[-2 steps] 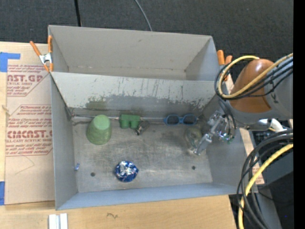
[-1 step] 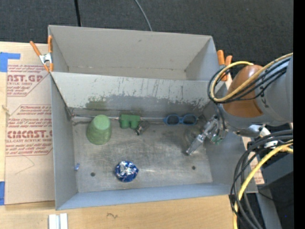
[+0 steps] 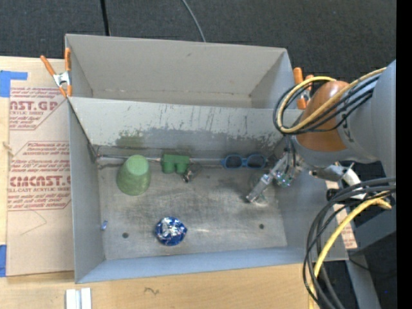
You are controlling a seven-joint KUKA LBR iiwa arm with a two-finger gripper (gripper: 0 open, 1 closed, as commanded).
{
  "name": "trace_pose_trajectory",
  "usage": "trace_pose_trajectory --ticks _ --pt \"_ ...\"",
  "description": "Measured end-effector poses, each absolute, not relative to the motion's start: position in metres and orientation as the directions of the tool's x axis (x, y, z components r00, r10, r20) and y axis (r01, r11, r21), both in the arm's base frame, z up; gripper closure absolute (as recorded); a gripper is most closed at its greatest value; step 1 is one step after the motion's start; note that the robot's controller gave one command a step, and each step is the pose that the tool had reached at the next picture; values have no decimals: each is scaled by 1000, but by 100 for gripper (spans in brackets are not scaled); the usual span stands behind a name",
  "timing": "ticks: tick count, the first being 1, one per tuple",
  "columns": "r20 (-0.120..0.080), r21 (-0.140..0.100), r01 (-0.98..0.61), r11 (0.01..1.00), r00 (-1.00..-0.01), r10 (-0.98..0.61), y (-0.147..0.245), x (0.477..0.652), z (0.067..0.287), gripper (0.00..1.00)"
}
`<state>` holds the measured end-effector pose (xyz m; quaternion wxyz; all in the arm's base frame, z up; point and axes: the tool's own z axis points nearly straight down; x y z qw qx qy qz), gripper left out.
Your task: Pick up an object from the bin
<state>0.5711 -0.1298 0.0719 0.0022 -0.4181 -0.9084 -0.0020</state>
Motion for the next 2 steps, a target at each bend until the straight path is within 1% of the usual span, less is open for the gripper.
trace_pose_trajectory --ticks 1,2 --pt "0 4 761 649 -649 761 -131 572 73 100" --pt "-7 5 760 650 -650 760 -131 574 191 100"
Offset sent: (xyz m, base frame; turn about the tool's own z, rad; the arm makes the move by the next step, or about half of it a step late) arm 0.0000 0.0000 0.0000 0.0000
